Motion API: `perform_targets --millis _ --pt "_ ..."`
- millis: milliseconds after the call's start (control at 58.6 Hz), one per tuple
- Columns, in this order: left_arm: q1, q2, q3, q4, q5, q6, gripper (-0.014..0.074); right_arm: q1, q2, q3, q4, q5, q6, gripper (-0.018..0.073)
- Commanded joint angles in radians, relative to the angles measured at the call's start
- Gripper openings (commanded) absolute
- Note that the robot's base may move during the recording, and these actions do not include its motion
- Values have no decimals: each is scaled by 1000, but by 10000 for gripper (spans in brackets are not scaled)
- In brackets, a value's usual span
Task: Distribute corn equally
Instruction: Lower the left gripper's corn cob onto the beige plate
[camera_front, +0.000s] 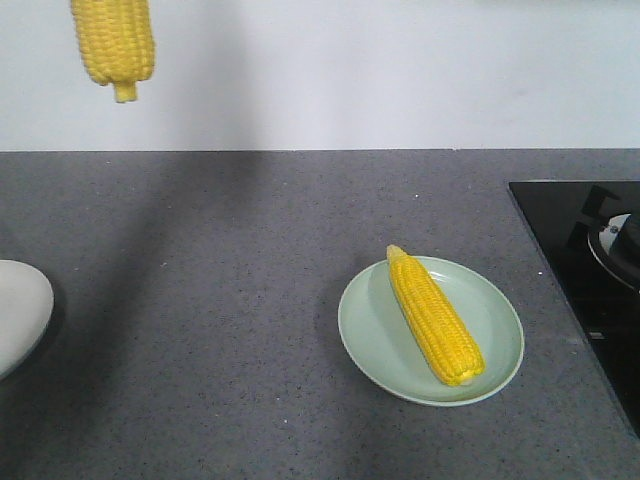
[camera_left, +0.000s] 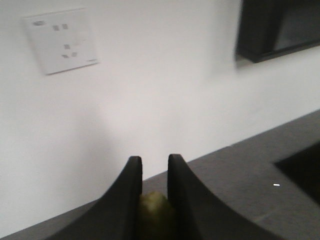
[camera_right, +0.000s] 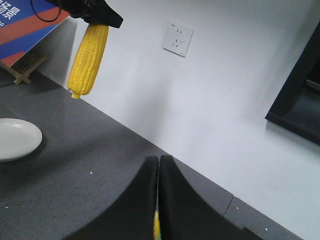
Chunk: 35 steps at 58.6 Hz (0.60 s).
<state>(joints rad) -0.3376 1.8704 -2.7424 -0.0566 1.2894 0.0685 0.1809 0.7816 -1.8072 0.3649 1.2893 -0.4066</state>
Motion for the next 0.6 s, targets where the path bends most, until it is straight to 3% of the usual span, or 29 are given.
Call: perform_targets --millis 0,171,580 --pt "1 -46 -19 150 -31 -11 -7 -6 17 -11 1 -3 -4 -6" --pt "16 -56 48 395 -31 -11 -7 -6 17 -11 1 -3 -4 -6" --pt "193 -141 549 403 -31 -94 -7 -6 17 -11 1 -3 -4 -6"
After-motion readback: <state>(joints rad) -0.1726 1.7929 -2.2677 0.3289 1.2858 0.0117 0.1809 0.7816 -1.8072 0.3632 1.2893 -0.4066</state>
